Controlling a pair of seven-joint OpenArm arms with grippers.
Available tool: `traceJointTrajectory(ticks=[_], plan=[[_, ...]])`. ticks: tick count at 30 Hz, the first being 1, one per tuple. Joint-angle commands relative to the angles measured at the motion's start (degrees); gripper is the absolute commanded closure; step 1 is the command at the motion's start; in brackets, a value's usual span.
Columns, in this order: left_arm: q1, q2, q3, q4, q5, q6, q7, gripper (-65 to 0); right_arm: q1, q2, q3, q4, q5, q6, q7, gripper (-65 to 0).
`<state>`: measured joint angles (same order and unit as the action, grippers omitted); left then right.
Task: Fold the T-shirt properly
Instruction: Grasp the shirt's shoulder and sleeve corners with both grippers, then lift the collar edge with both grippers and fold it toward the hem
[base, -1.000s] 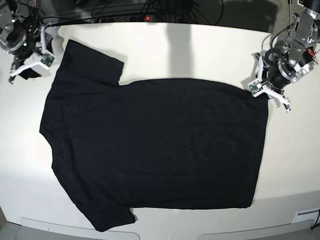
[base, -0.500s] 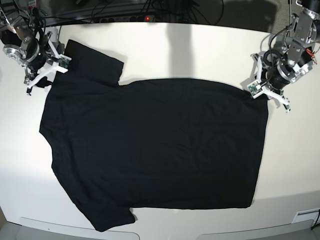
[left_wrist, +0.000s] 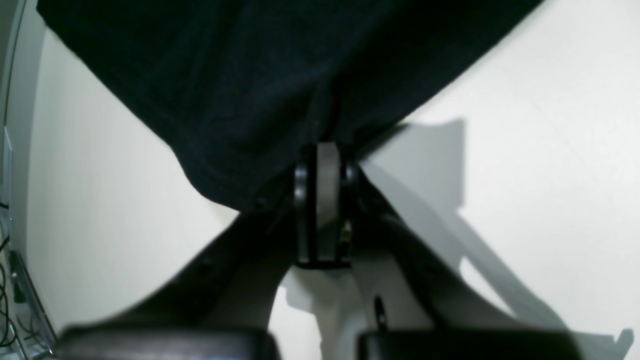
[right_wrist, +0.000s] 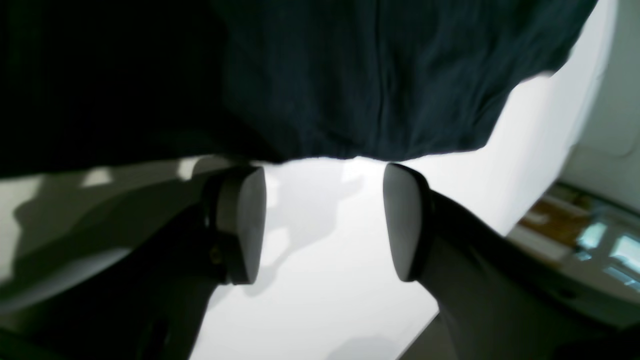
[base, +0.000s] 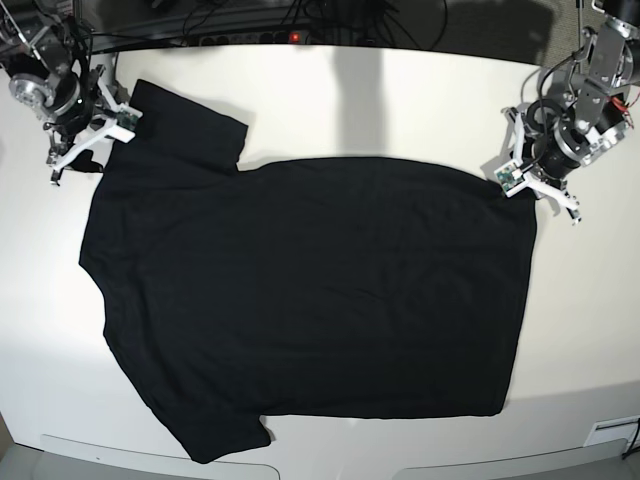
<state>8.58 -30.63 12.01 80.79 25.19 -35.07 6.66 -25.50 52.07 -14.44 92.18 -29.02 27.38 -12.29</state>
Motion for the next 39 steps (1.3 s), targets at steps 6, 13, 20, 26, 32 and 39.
traceJointTrajectory(ticks=[6,13,20,26,32,39], plan=[[0.9,-0.3,0.5,-0.8,1.1,-1.6,4.3,0.0,5.6,-1.1,-6.4,0.0,0.7,0.6,-0.8,-37.1],[0.9,-0.3,0.5,-0.8,1.1,-1.6,4.5,0.0,8.0,-2.1,-9.9,0.0,0.7,0.7,-1.1,-35.7],[0.9,-0.3,0.5,-0.8,-0.6,-1.6,4.5,0.0,8.1,-2.1,-9.9,-0.1,3.0,0.7,-3.3,-8.6],[0.9,-0.3,0.5,-0.8,-9.2,-1.6,8.2,0.0,8.6,-2.0,-9.9,-0.1,9.0,-4.9,-10.1,0.0],[3.6,-2.6,0.3,1.2,-25.8,-1.6,10.7,0.0,7.1,-1.0,-7.3,0.0,19.4,-9.4,-11.1,0.0],[14.0,-5.7,-3.8,9.2,-32.8,2.8,10.4,0.0,-6.0,-1.1,3.3,3.9,23.3,-9.4,-7.8,0.0]])
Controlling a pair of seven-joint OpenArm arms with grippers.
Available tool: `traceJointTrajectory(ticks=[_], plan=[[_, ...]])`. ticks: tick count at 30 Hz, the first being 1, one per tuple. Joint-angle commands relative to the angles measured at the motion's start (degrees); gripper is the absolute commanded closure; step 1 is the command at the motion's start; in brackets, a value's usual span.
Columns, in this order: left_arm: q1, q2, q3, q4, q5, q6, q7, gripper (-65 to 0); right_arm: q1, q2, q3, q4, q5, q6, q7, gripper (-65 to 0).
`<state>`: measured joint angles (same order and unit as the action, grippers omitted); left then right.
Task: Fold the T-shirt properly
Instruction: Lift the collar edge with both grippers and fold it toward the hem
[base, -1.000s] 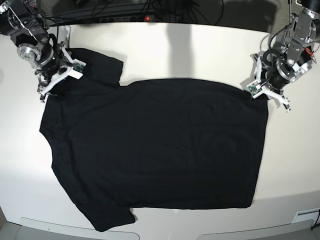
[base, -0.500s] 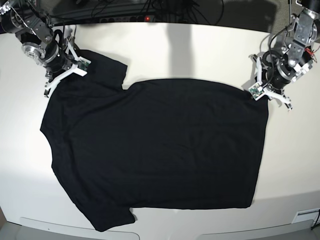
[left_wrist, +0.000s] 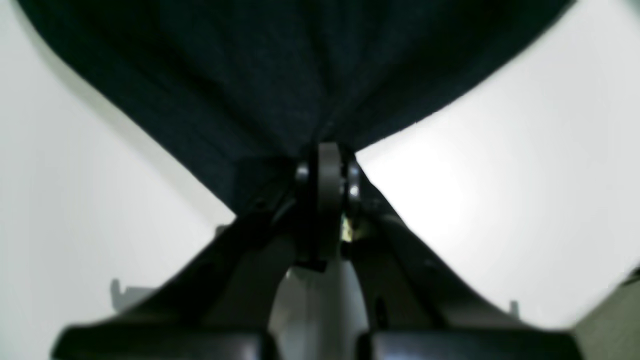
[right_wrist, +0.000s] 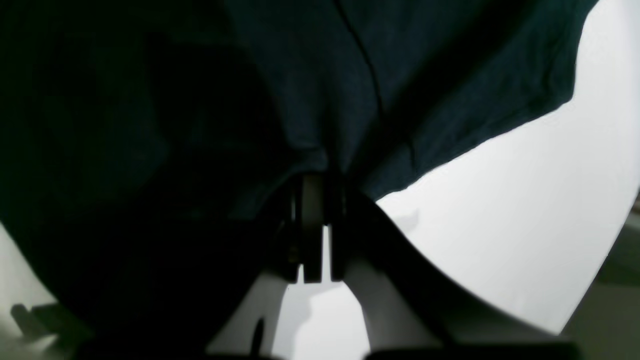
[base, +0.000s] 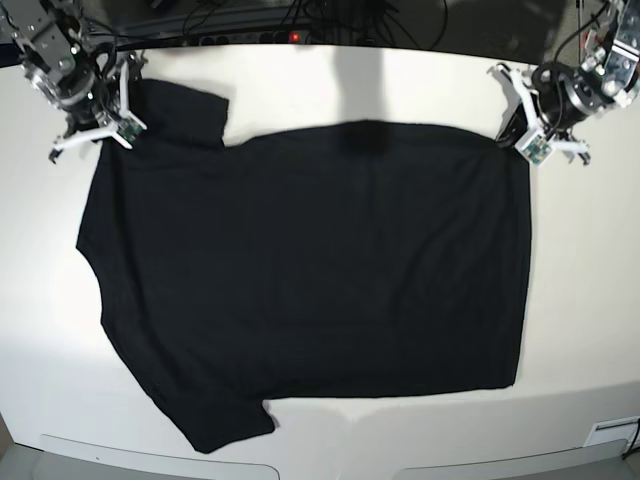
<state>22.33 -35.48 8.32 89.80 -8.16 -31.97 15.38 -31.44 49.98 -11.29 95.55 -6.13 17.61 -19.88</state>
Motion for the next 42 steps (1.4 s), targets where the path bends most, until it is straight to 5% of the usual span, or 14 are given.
traceJointTrajectory(ticks=[1,10,16,28,42], plan=[[1.8,-0.3,-1.6,1.2,0.6,-0.3,1.7,0.0,-2.3,0.9,1.5,1.5,0.4,0.3,-0.2,0.0],[12.2,7.8,-16.5,8.0,0.7,-2.1,-1.7,0.0,-20.7,-2.0,12.6,9.1,0.4,-4.5,1.9,0.0],[13.0,10.1,-22.7,9.0,0.6,-4.1,-5.5,0.0,-22.5,-5.7,19.0,12.4,0.7,-5.6,5.1,0.0],[3.7,12.9,-23.2,7.8,0.7,-3.2,-3.0,0.0,-8.7,-5.5,19.1,11.4,6.3,-3.8,5.8,0.0],[-6.8,15.7,-23.2,-2.1,3.7,-3.2,-3.3,0.0,9.0,-3.6,6.8,1.7,6.6,-3.9,6.2,0.0]])
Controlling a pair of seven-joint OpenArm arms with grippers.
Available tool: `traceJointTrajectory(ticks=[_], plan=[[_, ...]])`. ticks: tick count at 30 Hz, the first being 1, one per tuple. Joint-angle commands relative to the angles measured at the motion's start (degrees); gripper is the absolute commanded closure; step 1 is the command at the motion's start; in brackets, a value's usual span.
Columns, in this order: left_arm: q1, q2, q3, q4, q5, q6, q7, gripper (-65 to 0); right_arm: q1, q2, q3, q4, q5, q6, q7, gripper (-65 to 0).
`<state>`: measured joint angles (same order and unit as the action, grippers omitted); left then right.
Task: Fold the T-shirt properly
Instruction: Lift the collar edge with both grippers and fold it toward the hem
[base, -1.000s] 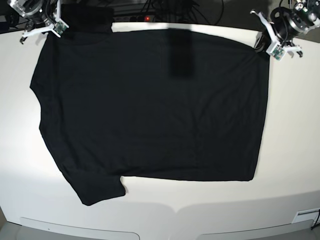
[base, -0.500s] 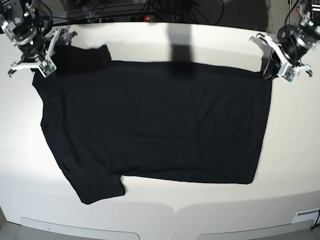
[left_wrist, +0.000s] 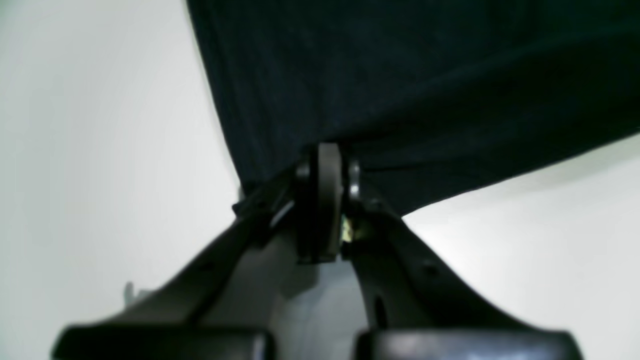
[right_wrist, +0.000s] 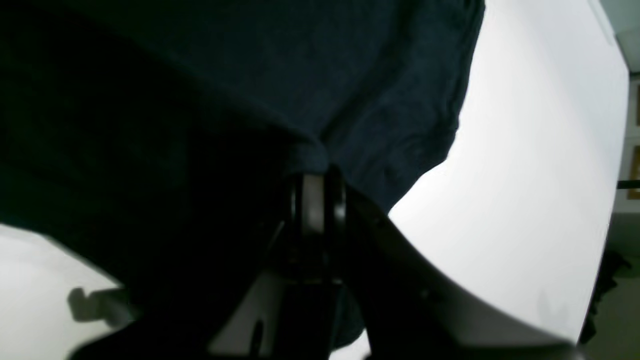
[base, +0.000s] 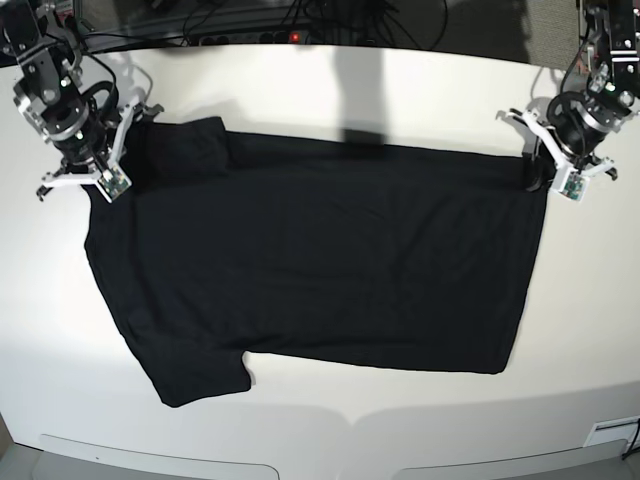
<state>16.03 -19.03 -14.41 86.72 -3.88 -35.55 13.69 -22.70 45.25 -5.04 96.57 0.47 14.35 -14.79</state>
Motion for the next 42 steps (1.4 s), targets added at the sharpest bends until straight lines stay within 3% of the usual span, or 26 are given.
traceJointTrajectory(ticks=[1,7,14,21,24,27,29,35,39,42], plan=[[-1.2,-0.8,-0.4,0.5,-0.6,0.4,-1.6,0.0,1.6,1.1,-0.4,-0.4,0.0,-0.6,1.1,0.0],[-5.2,-0.8,-0.4,-1.6,-0.6,0.4,-1.6,0.0,8.3,1.1,-5.5,-7.3,0.0,-0.6,1.1,0.0],[-8.2,-0.5,1.5,-2.4,-0.2,0.4,-1.6,0.0,11.5,1.1,-6.0,-11.5,-0.1,-0.6,1.1,0.0],[-9.1,-0.5,4.8,-2.4,6.1,0.4,-1.5,0.0,11.6,1.1,-6.0,-12.1,-0.6,-0.6,1.3,0.0],[-9.1,-0.6,4.7,-2.4,7.6,0.9,-1.5,0.0,11.6,1.1,-6.0,-12.1,-3.9,-0.7,1.3,0.0],[-9.1,-1.4,4.7,-2.4,7.5,1.0,-0.8,-18.9,11.6,1.1,-6.0,-12.1,-6.6,-1.8,0.5,-20.9],[-9.1,-1.9,4.7,-2.3,7.5,1.4,0.9,-25.4,11.6,1.1,-5.9,-12.1,-6.5,-3.8,-1.0,-26.7],[-9.4,-3.7,4.7,0.9,5.1,3.1,7.4,-25.7,11.6,1.4,-4.8,-11.8,-5.7,-7.1,-3.9,-26.7],[-9.4,-3.8,4.7,5.7,-3.8,4.1,8.2,-25.0,11.2,1.4,-2.5,-8.8,1.8,-7.7,-4.8,-26.5],[-9.4,-2.4,4.7,8.3,-6.3,4.0,9.1,-19.7,11.1,0.7,0.1,-5.4,6.1,-8.0,-7.3,-26.5]])
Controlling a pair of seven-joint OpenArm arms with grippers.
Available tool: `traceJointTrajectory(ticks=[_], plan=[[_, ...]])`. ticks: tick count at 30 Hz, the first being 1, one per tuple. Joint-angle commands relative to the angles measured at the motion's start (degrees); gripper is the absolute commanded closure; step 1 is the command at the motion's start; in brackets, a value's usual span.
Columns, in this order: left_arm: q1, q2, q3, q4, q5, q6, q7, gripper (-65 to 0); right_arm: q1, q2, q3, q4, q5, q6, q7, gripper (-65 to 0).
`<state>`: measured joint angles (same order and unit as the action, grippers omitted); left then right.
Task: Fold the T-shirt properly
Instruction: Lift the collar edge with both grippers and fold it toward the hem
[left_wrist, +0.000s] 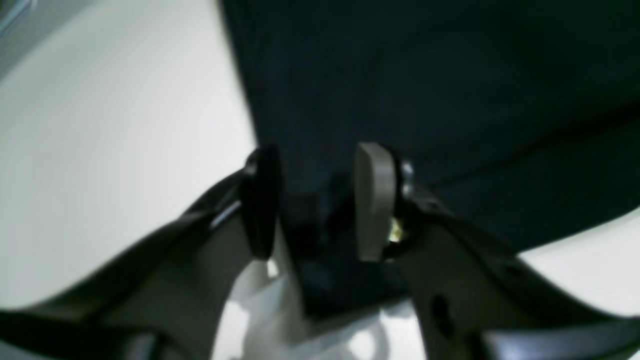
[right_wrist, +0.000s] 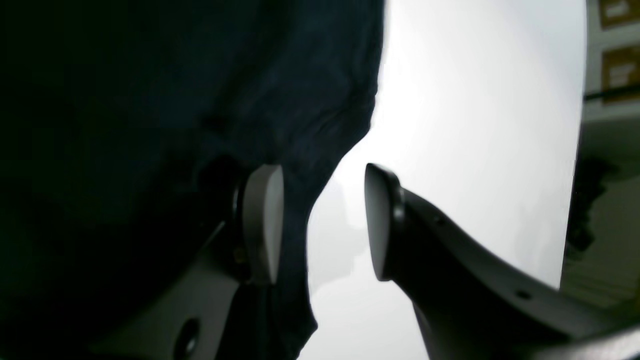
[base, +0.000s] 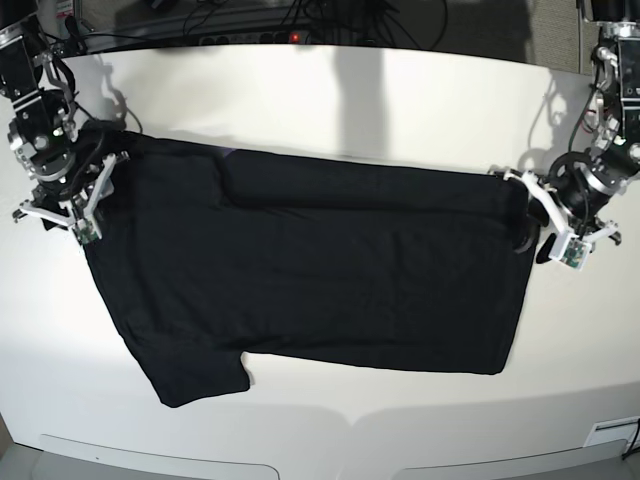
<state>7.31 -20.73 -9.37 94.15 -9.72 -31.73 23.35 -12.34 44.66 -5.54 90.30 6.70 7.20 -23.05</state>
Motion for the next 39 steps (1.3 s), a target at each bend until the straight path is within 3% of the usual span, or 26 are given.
traceJointTrajectory(ticks=[1,4,6,10,15,18,24,33,39], plan=[[-0.6,0.0,-0.3,1.0,-0.5,0.2,-0.6,-16.5,0.7,0.9,1.5,1.8,1.1,-0.8,0.4,-26.4],[-0.3,2.7,-0.3,1.0,-1.4,0.2,-0.7,-0.5,0.7,-1.1,3.4,3.4,4.7,-0.7,-0.3,-14.0],[-0.2,4.0,-0.3,1.0,-2.6,0.2,-1.2,0.0,0.7,-2.8,3.5,3.3,6.2,-0.7,-0.6,0.0],[-0.2,5.9,-0.3,0.8,-2.5,0.9,-1.9,0.0,0.7,-6.6,3.5,2.6,7.1,-0.6,-2.1,0.0],[-0.2,6.6,-0.3,-6.5,-2.4,0.9,-5.8,0.0,0.1,-8.7,3.5,0.9,7.0,-0.5,-1.5,0.0],[-0.2,6.6,-0.3,-12.0,-2.4,0.9,-9.8,0.0,0.1,-8.7,3.5,-0.9,7.1,-0.1,-1.6,0.0],[0.0,6.6,-0.3,-19.3,-2.3,0.9,-9.8,0.0,-1.0,-8.6,3.5,-4.6,7.1,2.0,-1.2,0.0],[9.8,6.6,-0.3,-18.8,-1.7,0.9,-17.7,0.0,-8.5,-8.6,3.5,-4.4,7.0,2.1,5.0,0.0],[17.7,6.6,-0.3,-15.4,-1.7,0.9,-17.9,0.0,-12.6,-8.7,3.5,-2.9,6.8,3.0,5.5,0.0]])
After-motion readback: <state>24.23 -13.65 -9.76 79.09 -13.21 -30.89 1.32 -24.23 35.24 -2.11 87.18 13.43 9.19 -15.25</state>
